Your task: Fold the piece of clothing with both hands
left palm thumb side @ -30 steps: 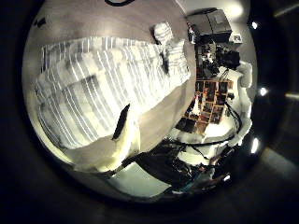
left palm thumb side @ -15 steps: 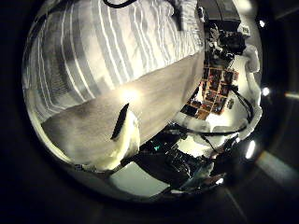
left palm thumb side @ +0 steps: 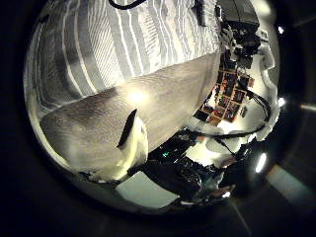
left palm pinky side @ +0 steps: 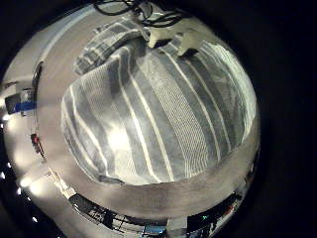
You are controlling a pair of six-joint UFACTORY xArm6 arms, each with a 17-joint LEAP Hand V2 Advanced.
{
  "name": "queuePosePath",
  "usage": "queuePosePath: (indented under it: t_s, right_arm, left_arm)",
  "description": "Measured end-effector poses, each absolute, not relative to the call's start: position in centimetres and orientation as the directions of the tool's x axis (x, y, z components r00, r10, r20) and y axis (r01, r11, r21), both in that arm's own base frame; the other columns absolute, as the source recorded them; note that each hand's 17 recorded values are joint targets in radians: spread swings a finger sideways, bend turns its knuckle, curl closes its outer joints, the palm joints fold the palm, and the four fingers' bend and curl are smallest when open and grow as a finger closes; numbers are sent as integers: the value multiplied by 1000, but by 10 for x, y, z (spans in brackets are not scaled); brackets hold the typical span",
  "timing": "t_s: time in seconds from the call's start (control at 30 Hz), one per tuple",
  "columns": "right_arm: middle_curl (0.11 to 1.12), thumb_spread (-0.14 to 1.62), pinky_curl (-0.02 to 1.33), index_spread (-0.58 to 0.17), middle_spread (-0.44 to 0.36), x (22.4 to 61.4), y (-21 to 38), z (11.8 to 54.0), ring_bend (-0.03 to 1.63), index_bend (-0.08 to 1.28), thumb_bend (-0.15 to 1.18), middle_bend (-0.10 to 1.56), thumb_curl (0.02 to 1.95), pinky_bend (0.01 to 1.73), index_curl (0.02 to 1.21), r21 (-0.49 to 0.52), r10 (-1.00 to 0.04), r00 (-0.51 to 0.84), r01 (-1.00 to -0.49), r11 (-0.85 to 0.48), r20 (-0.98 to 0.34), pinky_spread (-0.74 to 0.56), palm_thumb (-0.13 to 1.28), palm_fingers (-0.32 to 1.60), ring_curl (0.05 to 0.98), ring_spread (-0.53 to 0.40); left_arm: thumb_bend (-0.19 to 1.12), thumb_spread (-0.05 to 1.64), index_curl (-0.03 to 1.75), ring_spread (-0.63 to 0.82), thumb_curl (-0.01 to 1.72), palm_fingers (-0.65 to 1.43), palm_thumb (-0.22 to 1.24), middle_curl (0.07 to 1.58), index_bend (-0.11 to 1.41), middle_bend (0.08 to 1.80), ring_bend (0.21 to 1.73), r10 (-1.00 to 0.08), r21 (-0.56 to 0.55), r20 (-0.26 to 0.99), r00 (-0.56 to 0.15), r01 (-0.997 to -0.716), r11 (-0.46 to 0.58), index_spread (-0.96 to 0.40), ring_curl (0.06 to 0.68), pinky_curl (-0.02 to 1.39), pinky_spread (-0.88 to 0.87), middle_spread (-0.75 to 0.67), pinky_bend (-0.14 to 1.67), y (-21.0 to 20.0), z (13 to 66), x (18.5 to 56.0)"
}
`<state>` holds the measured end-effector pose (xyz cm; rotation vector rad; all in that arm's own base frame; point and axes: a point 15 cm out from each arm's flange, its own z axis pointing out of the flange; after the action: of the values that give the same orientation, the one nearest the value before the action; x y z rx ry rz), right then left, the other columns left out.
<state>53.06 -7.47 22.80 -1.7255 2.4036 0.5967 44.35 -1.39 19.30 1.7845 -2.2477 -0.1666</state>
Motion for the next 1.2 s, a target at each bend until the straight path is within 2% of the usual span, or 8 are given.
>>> queuePosePath:
  t_s: [0.3, 0.43, 0.53, 0.6, 0.7, 0.8, 1.03, 1.2]
  right_arm:
    - [401, 1262, 409, -205, 78, 534, -61, 212, 945, 171, -4, 459, 292, 945, 362, 306, -874, -358, -916, 260, -327, 445, 324, 248, 287, 133]
    - [397, 1255, 403, -197, 68, 535, -51, 208, 1027, 164, -7, 456, 305, 972, 351, 318, -878, -352, -915, 249, -324, 376, 376, 331, 300, 63]
    - [415, 1244, 415, -209, 11, 533, -47, 206, 1143, 138, 15, 515, 331, 1092, 321, 330, -881, -347, -913, 239, -322, 138, 466, 589, 322, -66]
    - [443, 1232, 420, -238, -34, 533, -43, 206, 1199, 168, 23, 586, 348, 1150, 325, 332, -884, -340, -915, 231, -322, -83, 524, 820, 342, -149]
    - [504, 1200, 418, -325, -106, 533, -42, 206, 1209, 302, 39, 713, 380, 1126, 389, 332, -884, -339, -915, 230, -322, -303, 622, 1136, 373, -209]
    - [589, 1159, 462, -384, -158, 533, -46, 206, 1240, 490, 69, 898, 418, 1180, 506, 329, -881, -348, -913, 241, -321, -313, 753, 1325, 418, -220]
    - [722, 1058, 562, -402, -175, 537, -58, 205, 1391, 885, 122, 1211, 524, 1338, 737, 307, -880, -361, -913, 267, -308, -243, 1000, 1235, 511, -211]
    - [757, 1046, 621, -378, -167, 533, -80, 217, 1456, 991, 128, 1312, 593, 1393, 836, 274, -902, -346, -921, 275, -258, -205, 1061, 1150, 560, -201]
  left_arm:
    - [-17, 1188, 326, 543, 299, -20, 404, 243, 172, 174, 556, -969, 257, 128, -211, -936, 238, 113, 213, 328, 539, 474, 350, -11, 191, 444]
    - [-17, 1188, 327, 543, 298, -19, 404, 245, 171, 175, 554, -969, 256, 126, -213, -937, 239, 112, 214, 327, 540, 468, 349, -9, 192, 444]
    - [-17, 1188, 327, 543, 298, -18, 404, 246, 170, 176, 552, -969, 253, 125, -213, -937, 239, 112, 214, 326, 539, 463, 351, -9, 193, 446]
    - [-17, 1188, 328, 543, 298, -15, 405, 248, 173, 176, 550, -969, 248, 124, -215, -938, 240, 116, 214, 326, 539, 457, 349, -10, 195, 448]
    - [-17, 1188, 328, 543, 297, -12, 405, 252, 171, 179, 546, -969, 245, 123, -215, -939, 240, 112, 214, 324, 539, 454, 347, -9, 197, 448]
    - [-17, 1188, 330, 543, 297, -11, 405, 254, 173, 178, 544, -968, 250, 123, -219, -937, 244, 112, 214, 323, 539, 452, 347, -6, 198, 446]
    - [-16, 1190, 331, 543, 298, -8, 407, 260, 172, 179, 542, -968, 242, 126, -218, -939, 243, 111, 215, 322, 538, 444, 344, -1, 210, 445]
    - [-15, 1191, 332, 541, 301, -6, 413, 261, 174, 178, 546, -967, 235, 124, -224, -940, 249, 111, 218, 321, 538, 439, 343, 0, 217, 444]
